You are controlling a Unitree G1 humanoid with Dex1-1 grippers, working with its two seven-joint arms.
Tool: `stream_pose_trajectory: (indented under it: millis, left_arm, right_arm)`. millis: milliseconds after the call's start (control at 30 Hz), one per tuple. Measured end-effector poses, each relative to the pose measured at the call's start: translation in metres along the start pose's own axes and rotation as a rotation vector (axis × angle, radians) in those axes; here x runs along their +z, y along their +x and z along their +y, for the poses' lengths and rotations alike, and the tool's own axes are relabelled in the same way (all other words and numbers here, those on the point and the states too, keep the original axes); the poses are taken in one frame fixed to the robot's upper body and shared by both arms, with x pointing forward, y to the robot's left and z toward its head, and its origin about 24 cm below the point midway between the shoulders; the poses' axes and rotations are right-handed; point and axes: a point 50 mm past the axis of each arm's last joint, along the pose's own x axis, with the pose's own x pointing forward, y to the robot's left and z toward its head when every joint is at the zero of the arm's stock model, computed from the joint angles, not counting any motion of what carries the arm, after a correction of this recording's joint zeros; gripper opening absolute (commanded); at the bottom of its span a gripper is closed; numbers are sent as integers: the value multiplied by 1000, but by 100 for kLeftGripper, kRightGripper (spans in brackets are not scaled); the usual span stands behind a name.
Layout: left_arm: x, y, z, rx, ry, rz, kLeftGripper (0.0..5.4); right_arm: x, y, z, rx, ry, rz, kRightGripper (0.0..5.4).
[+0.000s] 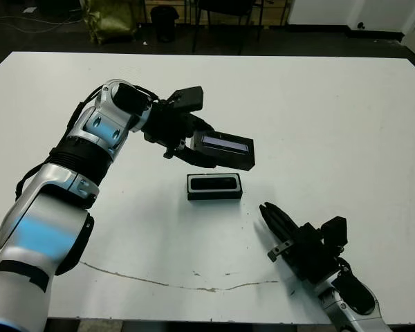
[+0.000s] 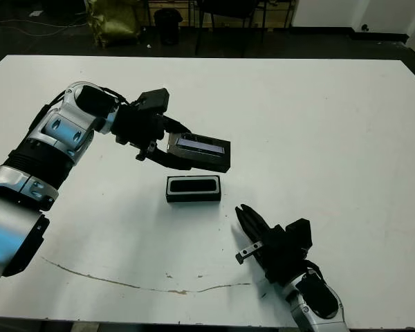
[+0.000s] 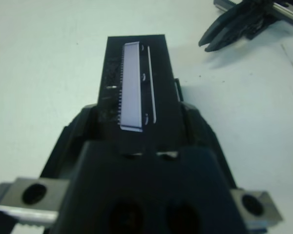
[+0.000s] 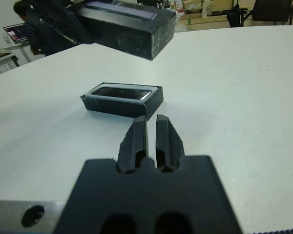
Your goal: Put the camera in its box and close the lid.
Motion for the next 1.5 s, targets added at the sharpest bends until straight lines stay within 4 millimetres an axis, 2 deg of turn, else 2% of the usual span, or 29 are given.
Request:
stream_pose_trajectory:
  millis: [567, 1000, 1333, 1500]
  left_arm:
    - [-17, 15, -11, -86, -57, 80, 258]
    - [-29, 21, -17, -71, -123, 80, 258]
    - [-29, 24, -18, -46, -138, 80, 258]
    - [-25, 33, -18, -33, -149, 58, 258]
  right_arm:
    - [2, 0, 0, -14, -11, -6, 0]
    - [-2, 0, -2, 2, -5, -19, 0]
    - [-2, 0, -1, -8, -9, -19, 0]
    - [-4, 1, -1, 10, 8, -24, 0]
